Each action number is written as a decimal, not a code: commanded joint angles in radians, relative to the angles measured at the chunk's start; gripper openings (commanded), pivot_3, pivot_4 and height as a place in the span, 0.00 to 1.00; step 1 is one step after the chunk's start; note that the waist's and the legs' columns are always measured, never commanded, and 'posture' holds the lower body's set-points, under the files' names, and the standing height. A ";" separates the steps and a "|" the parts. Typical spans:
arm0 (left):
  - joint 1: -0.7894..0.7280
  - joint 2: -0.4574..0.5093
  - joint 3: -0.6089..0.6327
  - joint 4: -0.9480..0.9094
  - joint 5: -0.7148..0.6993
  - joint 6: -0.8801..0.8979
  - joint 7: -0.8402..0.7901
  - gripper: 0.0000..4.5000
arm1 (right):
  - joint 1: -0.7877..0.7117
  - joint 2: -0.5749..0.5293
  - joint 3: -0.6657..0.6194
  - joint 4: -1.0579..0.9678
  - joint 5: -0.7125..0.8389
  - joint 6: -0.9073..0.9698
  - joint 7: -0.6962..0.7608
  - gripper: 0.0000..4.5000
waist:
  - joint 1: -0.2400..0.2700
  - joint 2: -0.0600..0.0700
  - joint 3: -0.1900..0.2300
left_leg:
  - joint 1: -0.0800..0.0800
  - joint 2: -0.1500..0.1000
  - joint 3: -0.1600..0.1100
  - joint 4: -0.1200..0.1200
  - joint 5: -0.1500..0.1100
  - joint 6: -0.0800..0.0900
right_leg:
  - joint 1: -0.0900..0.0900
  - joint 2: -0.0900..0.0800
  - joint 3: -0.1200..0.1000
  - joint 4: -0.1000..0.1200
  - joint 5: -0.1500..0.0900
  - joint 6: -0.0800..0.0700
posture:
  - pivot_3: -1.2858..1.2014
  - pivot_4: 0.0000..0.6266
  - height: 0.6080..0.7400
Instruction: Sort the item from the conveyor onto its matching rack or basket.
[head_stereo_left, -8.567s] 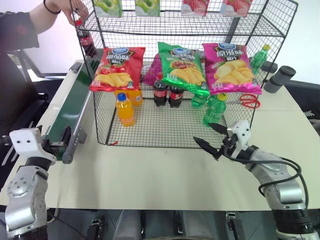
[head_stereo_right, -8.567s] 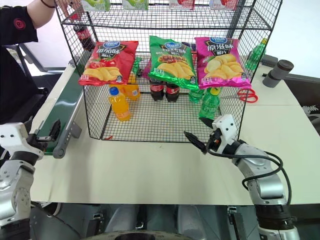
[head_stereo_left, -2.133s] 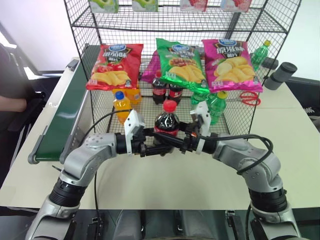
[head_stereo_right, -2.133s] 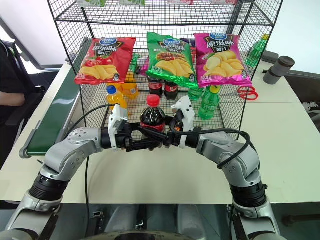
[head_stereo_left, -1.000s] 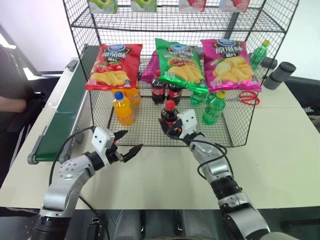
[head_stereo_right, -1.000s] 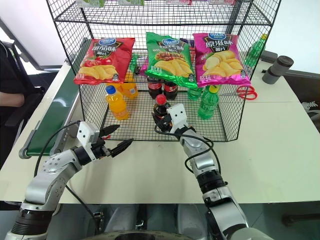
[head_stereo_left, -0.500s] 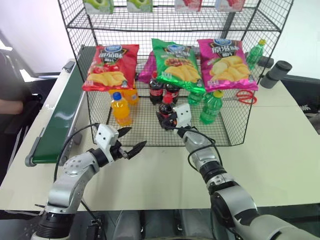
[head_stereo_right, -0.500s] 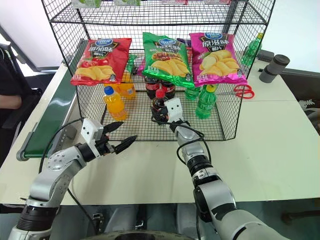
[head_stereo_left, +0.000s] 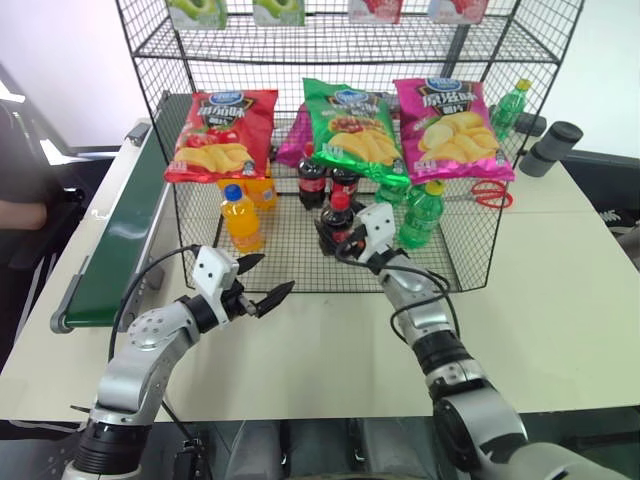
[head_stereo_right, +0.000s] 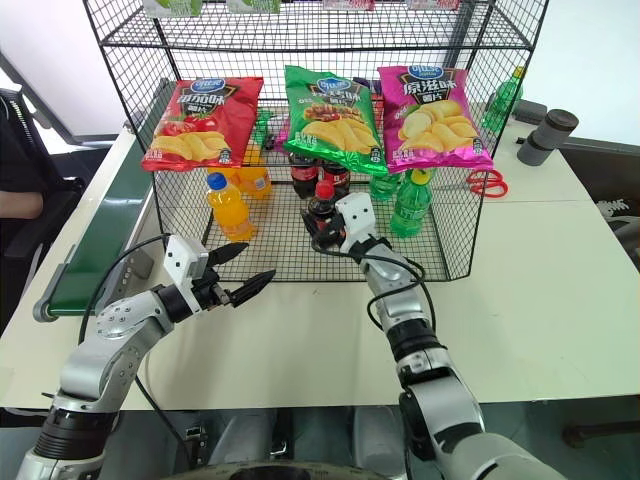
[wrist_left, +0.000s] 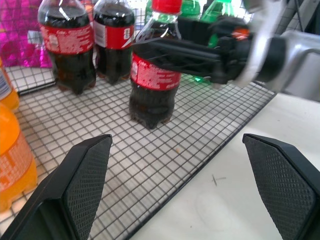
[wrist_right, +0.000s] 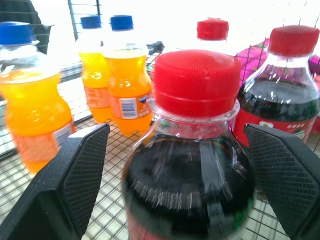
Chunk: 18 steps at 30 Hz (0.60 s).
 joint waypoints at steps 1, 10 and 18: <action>-0.004 0.004 0.015 -0.044 -0.013 0.013 0.009 1.00 | 0.061 -0.046 0.021 -0.192 0.025 0.060 0.072 0.99 | -0.001 0.000 0.000 | 0.000 0.000 0.000 0.000 0.000 0.000 | 0.000 0.000 0.000 0.000 0.000 0.000 | 0.52 0.24 1.00; -0.014 0.044 0.037 -0.008 0.012 0.033 0.010 1.00 | 0.311 -0.307 -0.055 -0.662 0.191 0.327 0.267 0.99 | 0.003 0.000 0.000 | 0.001 0.000 0.000 0.000 0.000 0.000 | 0.001 0.001 0.000 0.000 0.000 0.000 | 0.52 0.24 1.00; 0.030 0.132 0.142 0.023 -0.030 0.031 -0.057 1.00 | 0.548 -0.573 -0.327 -0.836 0.359 0.530 0.345 0.99 | 0.028 0.000 0.000 | 0.001 0.000 -0.001 -0.001 0.000 0.000 | 0.003 0.000 0.000 -0.003 0.000 -0.001 | 0.52 0.24 1.00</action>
